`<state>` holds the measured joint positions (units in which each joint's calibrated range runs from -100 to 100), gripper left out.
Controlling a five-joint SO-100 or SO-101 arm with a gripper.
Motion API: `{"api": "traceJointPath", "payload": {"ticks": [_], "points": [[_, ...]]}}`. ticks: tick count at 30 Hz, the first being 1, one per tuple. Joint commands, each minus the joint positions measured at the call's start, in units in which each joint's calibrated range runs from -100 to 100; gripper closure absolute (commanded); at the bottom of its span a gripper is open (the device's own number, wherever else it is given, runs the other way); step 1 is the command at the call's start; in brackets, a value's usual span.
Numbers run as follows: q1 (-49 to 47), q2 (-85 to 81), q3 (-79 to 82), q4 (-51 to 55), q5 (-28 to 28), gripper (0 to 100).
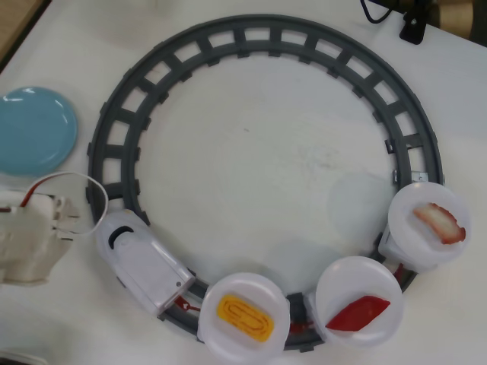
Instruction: Pick up the sushi from the Shinkansen and put it on the blue dish
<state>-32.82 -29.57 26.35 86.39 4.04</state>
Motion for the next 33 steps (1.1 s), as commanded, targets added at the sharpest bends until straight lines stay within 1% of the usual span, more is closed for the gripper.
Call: {"api": "traceJointPath", "payload": {"ticks": [1, 6, 9, 12, 20, 26, 30, 33], "points": [[0.77, 0.08, -5.70, 3.93, 0.15, 83], [0.77, 0.16, -8.23, 8.94, 0.15, 82], [2.09, 0.16, -8.23, 10.39, 0.20, 78], [4.91, 0.24, -8.04, 10.73, 0.99, 76], [14.42, 0.57, -8.23, 10.73, 2.14, 76], [21.11, 8.62, -9.40, 10.05, 3.71, 76], [26.39, 14.76, -16.52, 9.96, 4.02, 76], [29.03, 18.91, -21.39, 9.96, 4.02, 74]]}}
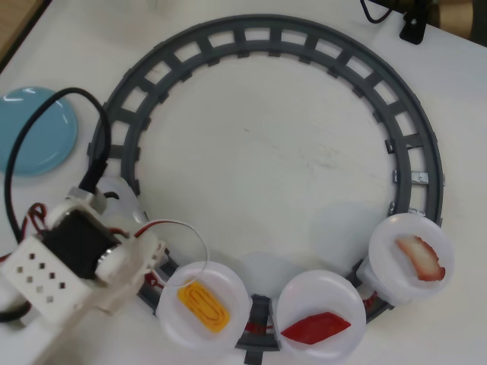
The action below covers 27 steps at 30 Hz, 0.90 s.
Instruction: Pick up the sushi from the Shinkansen and put it on the blue dish
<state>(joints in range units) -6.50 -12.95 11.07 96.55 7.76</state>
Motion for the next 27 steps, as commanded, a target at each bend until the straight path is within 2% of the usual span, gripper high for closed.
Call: {"api": "traceJointPath", "payload": {"ticks": [1, 10, 27], "points": [[3.50, 3.62, -7.28, -0.21, 0.24, 73], [7.91, 6.93, -8.28, -0.04, -2.16, 73], [7.11, 6.77, 0.20, -2.07, -3.94, 73]]}}
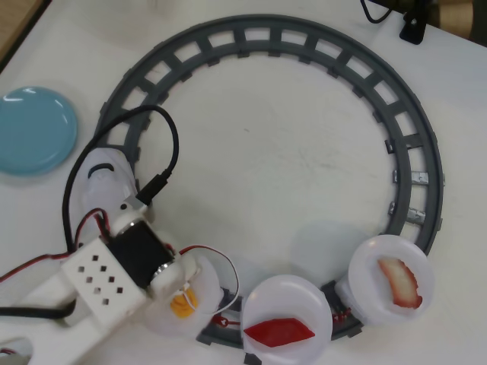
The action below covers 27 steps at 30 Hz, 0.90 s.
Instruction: Pick up the sushi from the Shinkansen and put it on the blue dish
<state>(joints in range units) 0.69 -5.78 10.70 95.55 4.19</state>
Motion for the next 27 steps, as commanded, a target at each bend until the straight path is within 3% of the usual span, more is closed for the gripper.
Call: {"api": "traceJointPath", "payload": {"ticks": [1, 8, 12, 21, 27], "points": [[-0.08, -0.40, 1.11, -1.58, -0.53, 73], [-2.81, -0.40, 5.98, -5.74, -0.58, 75], [-4.83, -0.48, 3.90, -7.01, -1.94, 97], [-12.40, 0.51, -16.93, 0.89, -2.05, 97], [-20.85, 0.68, -19.90, 1.48, -1.73, 97]]}}
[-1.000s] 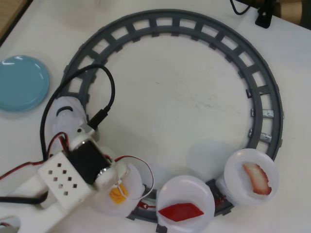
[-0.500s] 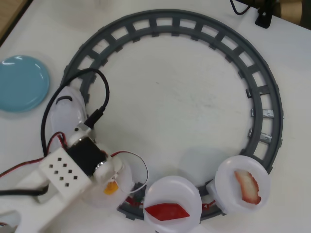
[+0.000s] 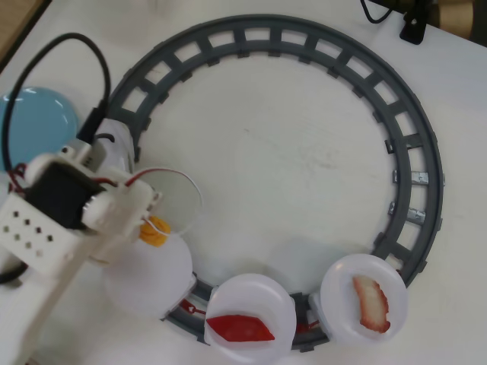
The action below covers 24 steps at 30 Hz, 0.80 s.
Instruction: Pick up the sushi from the Shinkansen and put it on the blue dish
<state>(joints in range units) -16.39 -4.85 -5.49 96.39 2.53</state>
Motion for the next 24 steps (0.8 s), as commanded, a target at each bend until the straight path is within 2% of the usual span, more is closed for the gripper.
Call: {"api": "traceJointPath", "payload": {"ticks": [1, 6, 24], "points": [[-5.44, -0.17, -3.62, 0.39, -0.02, 97], [-13.72, 3.40, -4.52, -0.04, -0.13, 97], [-29.21, 22.06, -24.72, -0.04, 0.08, 97]]}}
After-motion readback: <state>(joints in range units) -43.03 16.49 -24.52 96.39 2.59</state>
